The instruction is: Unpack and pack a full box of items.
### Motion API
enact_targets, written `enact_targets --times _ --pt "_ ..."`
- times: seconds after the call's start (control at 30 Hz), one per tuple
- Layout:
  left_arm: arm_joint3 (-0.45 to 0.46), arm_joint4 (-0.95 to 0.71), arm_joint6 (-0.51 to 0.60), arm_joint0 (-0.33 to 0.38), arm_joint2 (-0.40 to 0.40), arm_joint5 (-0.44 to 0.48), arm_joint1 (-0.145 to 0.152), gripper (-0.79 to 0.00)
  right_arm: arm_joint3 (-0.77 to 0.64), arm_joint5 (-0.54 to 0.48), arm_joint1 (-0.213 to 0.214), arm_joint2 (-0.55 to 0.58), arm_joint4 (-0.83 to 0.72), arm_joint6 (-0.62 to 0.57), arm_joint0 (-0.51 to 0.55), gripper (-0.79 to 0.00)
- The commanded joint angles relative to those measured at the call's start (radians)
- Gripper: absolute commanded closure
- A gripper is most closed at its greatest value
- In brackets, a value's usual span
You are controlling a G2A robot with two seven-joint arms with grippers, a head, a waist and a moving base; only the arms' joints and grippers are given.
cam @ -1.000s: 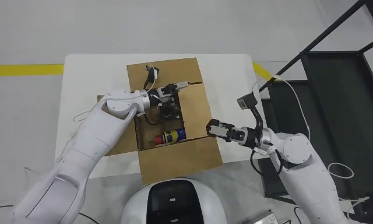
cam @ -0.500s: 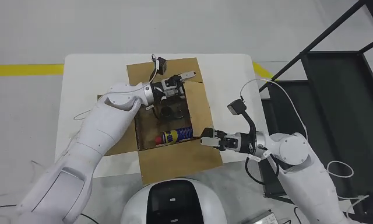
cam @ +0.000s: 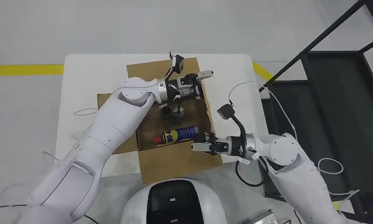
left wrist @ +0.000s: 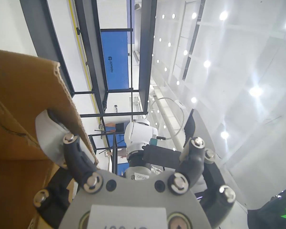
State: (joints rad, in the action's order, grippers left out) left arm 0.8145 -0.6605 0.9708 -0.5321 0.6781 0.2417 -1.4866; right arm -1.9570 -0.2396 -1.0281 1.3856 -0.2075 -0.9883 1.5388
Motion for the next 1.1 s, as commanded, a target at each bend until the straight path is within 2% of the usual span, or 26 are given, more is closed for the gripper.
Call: enact_targets --times 0.0,0.17,0.3,0.4,0.53,0.73,0.77,0.93,1.07 --pt "-0.022 -0.01 0.016 0.005 -0.009 0.01 -0.013 -0.785 0.024 -0.011 0.0 0.025 -0.018 0.05 0.006 -0.785" --pt "-0.074 -0.014 0.041 0.014 -0.01 0.036 -0.03 -0.785 0.057 -0.042 0.003 0.102 -0.06 0.144 0.049 -0.785" --pt "-0.096 0.009 0.06 0.015 0.009 0.078 -0.025 -0.785 0.065 -0.062 0.006 0.161 -0.077 0.18 0.091 -0.785" --pt "-0.082 0.034 0.087 0.001 0.04 0.107 -0.008 -0.785 0.079 -0.068 0.007 0.197 -0.082 0.215 0.112 -0.785" --pt "-0.028 0.117 0.073 -0.042 0.105 0.154 0.037 -0.785 0.121 -0.084 0.006 0.215 -0.08 0.257 0.112 -0.785" --pt "0.167 0.208 0.049 -0.184 0.258 0.141 0.121 -0.785 0.221 -0.098 0.003 0.188 -0.053 0.276 0.071 -0.785" --pt "0.228 0.227 0.041 -0.23 0.301 0.131 0.14 -0.785 0.247 -0.102 0.001 0.181 -0.057 0.291 0.062 -0.785" --pt "0.462 0.285 0.007 -0.408 0.467 0.087 0.201 -0.785 0.332 -0.108 -0.008 0.141 -0.1 0.325 0.024 -0.785" --pt "0.634 0.299 -0.026 -0.553 0.602 0.052 0.237 -0.785 0.392 -0.107 -0.014 0.117 -0.091 0.351 -0.007 -0.785"
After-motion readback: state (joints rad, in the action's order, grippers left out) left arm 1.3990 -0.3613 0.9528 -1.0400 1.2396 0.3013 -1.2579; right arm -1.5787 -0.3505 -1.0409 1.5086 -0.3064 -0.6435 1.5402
